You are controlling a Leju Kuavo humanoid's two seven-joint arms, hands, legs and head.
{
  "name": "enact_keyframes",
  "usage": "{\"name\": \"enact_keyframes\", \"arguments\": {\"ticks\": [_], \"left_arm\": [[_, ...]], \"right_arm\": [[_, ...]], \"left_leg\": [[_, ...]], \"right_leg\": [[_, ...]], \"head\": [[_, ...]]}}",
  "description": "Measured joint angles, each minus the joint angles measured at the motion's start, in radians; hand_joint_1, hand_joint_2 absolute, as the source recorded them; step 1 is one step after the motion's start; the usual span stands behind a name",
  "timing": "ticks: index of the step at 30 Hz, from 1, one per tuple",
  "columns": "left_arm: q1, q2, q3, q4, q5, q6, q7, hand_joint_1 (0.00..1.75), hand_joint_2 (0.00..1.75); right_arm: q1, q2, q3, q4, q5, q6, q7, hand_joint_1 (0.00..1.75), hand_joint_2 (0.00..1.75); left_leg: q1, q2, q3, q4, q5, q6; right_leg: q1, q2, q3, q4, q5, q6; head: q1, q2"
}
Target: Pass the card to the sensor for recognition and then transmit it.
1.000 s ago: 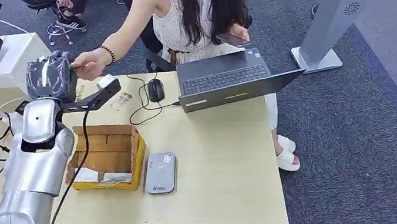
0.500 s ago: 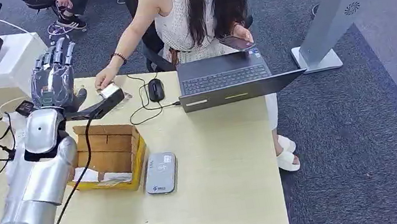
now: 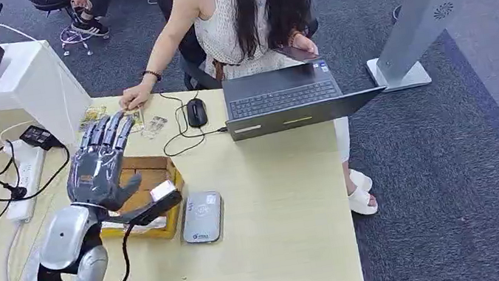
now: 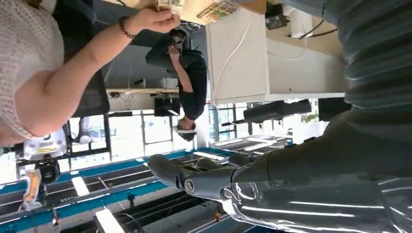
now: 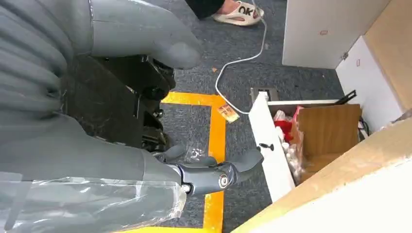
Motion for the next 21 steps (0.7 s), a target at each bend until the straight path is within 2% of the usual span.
{"name": "enact_keyframes", "arguments": {"ticks": [8, 21], "left_arm": [[0.105, 0.038, -0.015, -0.11, 0.011, 0.009, -0.014, 0.0, 1.75], [0.22, 0.056, -0.047, -0.202, -0.016, 0.033, -0.024, 0.0, 1.75]], "right_arm": [[0.016, 0.0, -0.022, -0.007, 0.009, 0.0, -0.014, 0.0, 1.75], [0.025, 0.0, -0.053, -0.02, 0.025, 0.002, -0.016, 0.0, 1.75]], "left_leg": [[0.0, 0.0, 0.0, 0.0, 0.0, 0.0], [0.0, 0.0, 0.0, 0.0, 0.0, 0.0]], "right_leg": [[0.0, -0.001, 0.0, 0.0, 0.0, 0.0], [0.0, -0.001, 0.0, 0.0, 0.0, 0.0]], "head": [[0.0, 0.0], [0.0, 0.0]]}}
